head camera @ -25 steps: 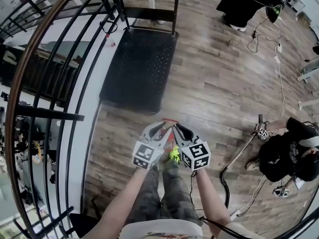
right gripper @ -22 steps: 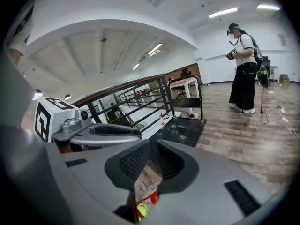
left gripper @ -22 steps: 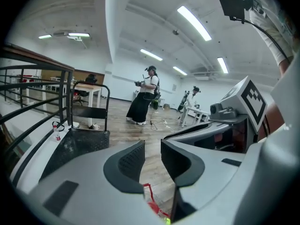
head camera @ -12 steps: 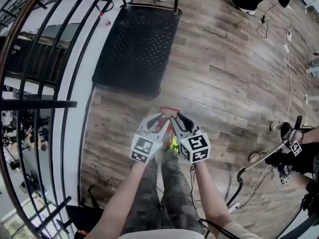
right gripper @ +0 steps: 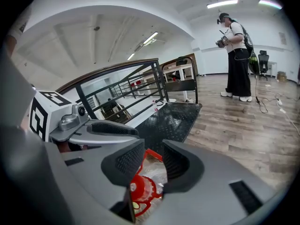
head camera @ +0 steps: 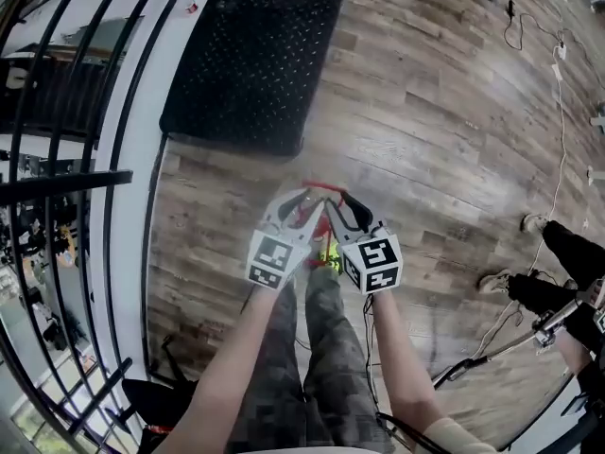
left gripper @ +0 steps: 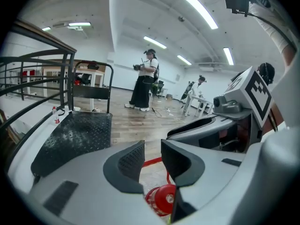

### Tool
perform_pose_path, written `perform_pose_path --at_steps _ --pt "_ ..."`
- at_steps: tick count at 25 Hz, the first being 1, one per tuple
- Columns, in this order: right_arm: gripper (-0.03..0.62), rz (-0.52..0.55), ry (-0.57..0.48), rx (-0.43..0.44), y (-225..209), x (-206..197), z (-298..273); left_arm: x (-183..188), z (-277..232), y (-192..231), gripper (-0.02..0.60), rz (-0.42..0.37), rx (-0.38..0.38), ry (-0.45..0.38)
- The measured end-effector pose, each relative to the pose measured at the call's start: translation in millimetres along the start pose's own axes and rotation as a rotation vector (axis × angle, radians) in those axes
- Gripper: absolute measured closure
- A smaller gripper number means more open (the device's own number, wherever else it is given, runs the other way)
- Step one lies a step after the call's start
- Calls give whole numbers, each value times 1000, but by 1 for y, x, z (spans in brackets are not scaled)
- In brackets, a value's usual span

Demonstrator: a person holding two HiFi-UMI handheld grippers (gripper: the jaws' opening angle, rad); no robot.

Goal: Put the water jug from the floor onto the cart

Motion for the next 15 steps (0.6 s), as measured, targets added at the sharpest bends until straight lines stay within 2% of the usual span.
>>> perform_pose_path --at_steps 10,15 --pt "463 -14 56 -39 -18 -19 -30 -25 -35 11 472 34 17 46" --pt "427 -2 79 -93 -23 -23 -45 -33 -51 18 460 40 40 73"
Point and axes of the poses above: the fingertips, and each gripper's own axes: z backward along the fingers, y to its left, x out of its top, the point moved 9 cm from there along z, backward along the fingers, and after that the axes turned 15 degrees about y, right-handed, at the moved point
